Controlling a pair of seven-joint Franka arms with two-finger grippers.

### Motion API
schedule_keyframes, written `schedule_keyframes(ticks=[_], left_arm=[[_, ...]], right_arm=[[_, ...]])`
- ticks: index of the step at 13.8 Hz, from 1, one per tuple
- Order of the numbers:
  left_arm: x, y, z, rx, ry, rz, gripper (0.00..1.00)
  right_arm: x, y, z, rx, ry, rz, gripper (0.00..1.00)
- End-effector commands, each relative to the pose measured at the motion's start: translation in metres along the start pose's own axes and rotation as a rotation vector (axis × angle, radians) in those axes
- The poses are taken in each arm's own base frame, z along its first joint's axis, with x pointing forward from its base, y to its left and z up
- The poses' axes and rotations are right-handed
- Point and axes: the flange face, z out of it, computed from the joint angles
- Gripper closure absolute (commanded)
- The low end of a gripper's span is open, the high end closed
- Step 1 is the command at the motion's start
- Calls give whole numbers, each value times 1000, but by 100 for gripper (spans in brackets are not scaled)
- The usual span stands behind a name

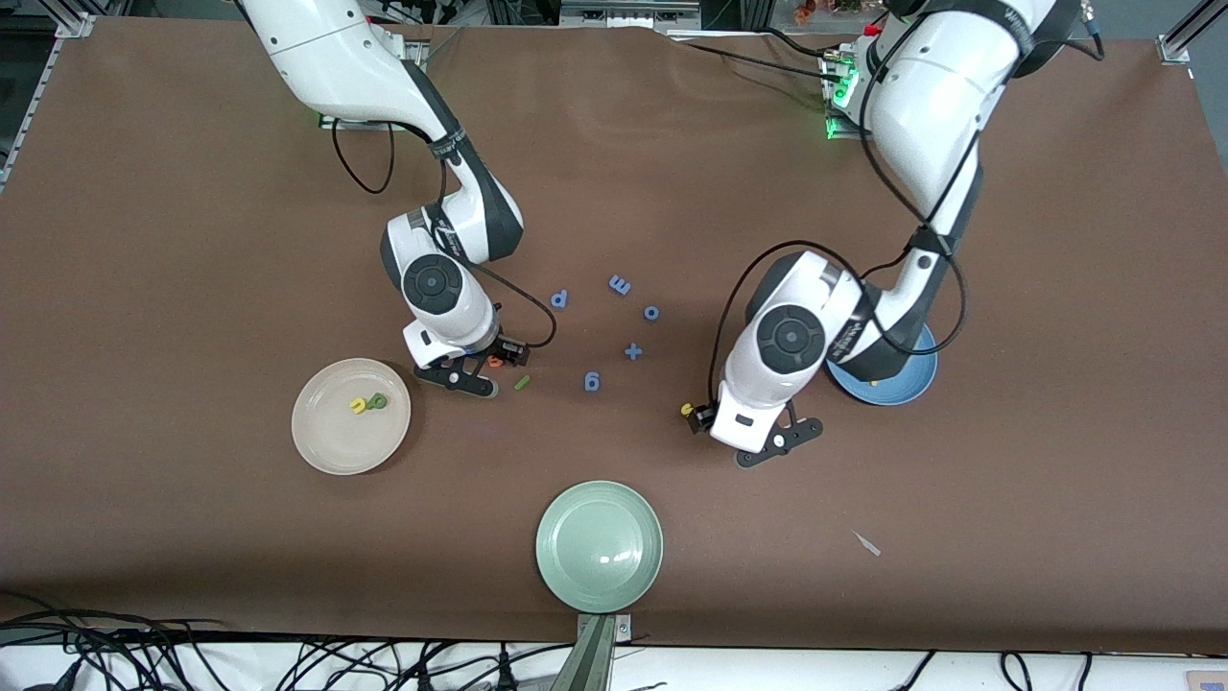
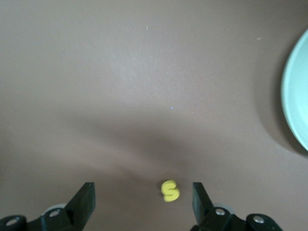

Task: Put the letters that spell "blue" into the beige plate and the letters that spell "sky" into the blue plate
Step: 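Grasp the orange 6 with the right gripper while the left gripper grasps the s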

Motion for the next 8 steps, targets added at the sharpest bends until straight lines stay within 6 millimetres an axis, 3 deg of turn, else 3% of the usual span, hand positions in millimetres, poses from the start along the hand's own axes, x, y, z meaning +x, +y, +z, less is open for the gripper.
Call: schedule_keyframes(ticks=[1, 2, 5, 6, 7, 8], left_arm=[[-1, 10, 19, -26, 45, -113, 12], [-2, 10, 23, -30, 40, -139, 22], [-4, 10, 48, -42, 27, -213, 31], [-7, 10, 57, -35, 19, -232, 31], [-13, 12, 62, -32, 11, -234, 31], [-17, 15, 62, -33, 13, -227, 31]], right_arm=[[-2, 4, 3, -4, 16, -12, 23], [-2, 3, 3, -3, 18, -10, 23], [-1, 3, 9, 5, 29, -10, 27], [-3, 2, 17, 5, 33, -12, 33], [-4, 3, 19, 3, 32, -11, 47], [-3, 5, 21, 2, 31, -8, 51]])
